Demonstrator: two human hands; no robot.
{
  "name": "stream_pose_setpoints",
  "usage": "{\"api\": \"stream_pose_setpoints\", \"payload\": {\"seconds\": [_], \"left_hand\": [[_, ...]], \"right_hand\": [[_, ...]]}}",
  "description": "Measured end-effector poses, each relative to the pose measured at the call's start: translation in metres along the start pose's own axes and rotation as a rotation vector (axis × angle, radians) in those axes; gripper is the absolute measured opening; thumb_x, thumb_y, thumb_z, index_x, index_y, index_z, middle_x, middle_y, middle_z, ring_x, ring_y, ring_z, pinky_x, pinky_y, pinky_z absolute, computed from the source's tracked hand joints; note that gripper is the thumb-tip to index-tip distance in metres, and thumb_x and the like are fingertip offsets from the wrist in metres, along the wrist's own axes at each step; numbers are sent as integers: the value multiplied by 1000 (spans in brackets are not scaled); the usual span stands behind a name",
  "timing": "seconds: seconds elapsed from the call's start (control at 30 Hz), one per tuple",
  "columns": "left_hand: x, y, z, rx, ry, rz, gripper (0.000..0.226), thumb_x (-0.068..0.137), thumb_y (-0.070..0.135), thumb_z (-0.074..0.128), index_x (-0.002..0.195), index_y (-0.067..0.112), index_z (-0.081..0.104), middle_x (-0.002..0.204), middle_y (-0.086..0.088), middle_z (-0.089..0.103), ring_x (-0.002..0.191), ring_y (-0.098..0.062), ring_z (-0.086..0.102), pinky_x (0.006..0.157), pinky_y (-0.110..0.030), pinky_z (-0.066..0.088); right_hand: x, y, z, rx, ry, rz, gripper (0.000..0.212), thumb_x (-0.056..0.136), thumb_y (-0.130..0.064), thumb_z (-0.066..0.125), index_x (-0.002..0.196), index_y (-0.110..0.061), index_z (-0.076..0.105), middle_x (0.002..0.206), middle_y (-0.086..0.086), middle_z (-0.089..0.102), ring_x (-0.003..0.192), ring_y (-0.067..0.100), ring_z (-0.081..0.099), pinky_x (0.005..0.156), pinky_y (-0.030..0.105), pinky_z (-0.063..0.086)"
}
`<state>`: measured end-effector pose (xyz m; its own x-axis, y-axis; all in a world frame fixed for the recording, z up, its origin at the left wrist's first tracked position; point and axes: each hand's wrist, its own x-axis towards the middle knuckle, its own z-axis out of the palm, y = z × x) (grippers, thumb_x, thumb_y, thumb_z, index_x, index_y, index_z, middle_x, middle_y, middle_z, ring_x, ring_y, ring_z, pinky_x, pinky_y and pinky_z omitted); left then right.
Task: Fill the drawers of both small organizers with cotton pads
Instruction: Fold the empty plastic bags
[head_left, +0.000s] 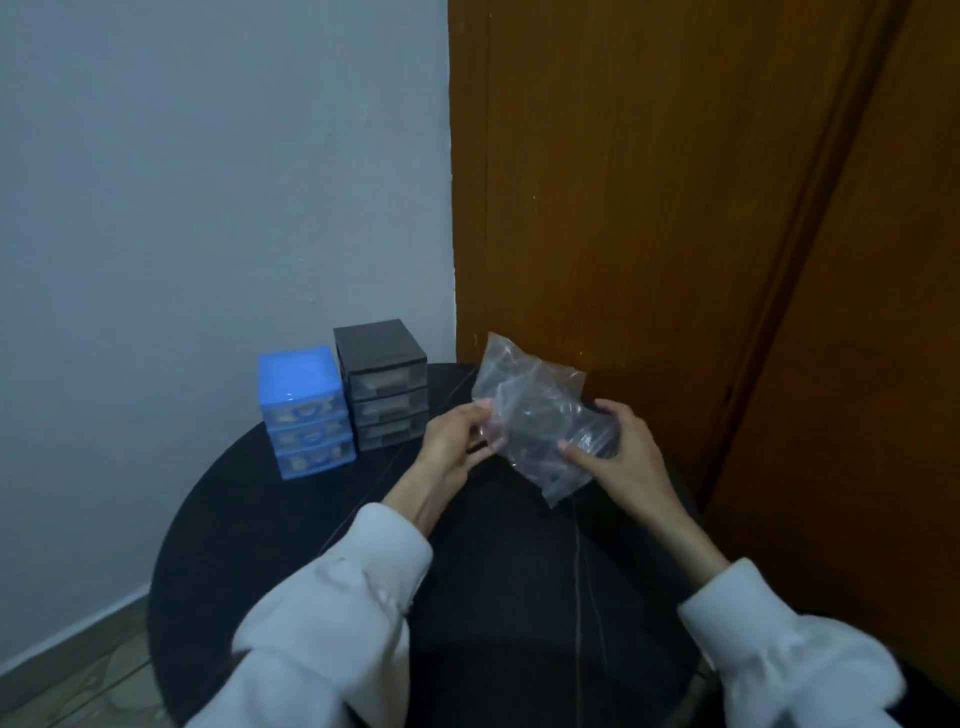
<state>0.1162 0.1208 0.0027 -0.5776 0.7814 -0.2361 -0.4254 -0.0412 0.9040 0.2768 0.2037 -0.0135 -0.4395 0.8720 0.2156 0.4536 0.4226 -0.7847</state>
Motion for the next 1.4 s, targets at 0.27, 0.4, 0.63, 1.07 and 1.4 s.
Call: {"api": "stream_pose_setpoints", "payload": {"seconds": [0.27,0.4,0.63,1.07,1.4], "left_hand": [[-10,19,-21,23,37,94,14,87,9,62,100,4,63,104,-10,67,95,-21,64,69,-29,54],[-11,27,-44,255,131,206,11,78,15,74,79,9,65,79,-5,66,74,-15,60,65,-22,49],[-15,26,-58,385,107,250,27,76,22,75,65,13,52,60,-1,53,57,-9,47,45,-10,43],[-12,34,-83,239,-83,275,24,59,23,76,70,13,57,62,2,63,58,-10,54,61,-19,51],[-22,33,-58,426,-233,518,23,86,1,60,100,20,60,116,-8,60,102,-22,60,88,-39,49]], "right_hand": [[4,-11,6,635,37,265,25,88,-11,60,113,-11,57,104,9,66,93,20,65,70,27,53],[14,-8,-10,492,97,176,24,87,-8,60,112,-10,60,105,9,67,92,19,65,75,29,53],[16,-23,-12,605,11,131,37,86,-13,63,120,-15,49,110,8,63,93,20,64,78,35,54],[14,-29,-24,652,-218,29,38,78,-7,66,114,-14,55,99,7,69,83,13,69,70,25,54],[18,-18,-31,676,-32,-136,47,90,-1,52,121,-23,24,110,4,57,91,24,67,65,27,57]]}}
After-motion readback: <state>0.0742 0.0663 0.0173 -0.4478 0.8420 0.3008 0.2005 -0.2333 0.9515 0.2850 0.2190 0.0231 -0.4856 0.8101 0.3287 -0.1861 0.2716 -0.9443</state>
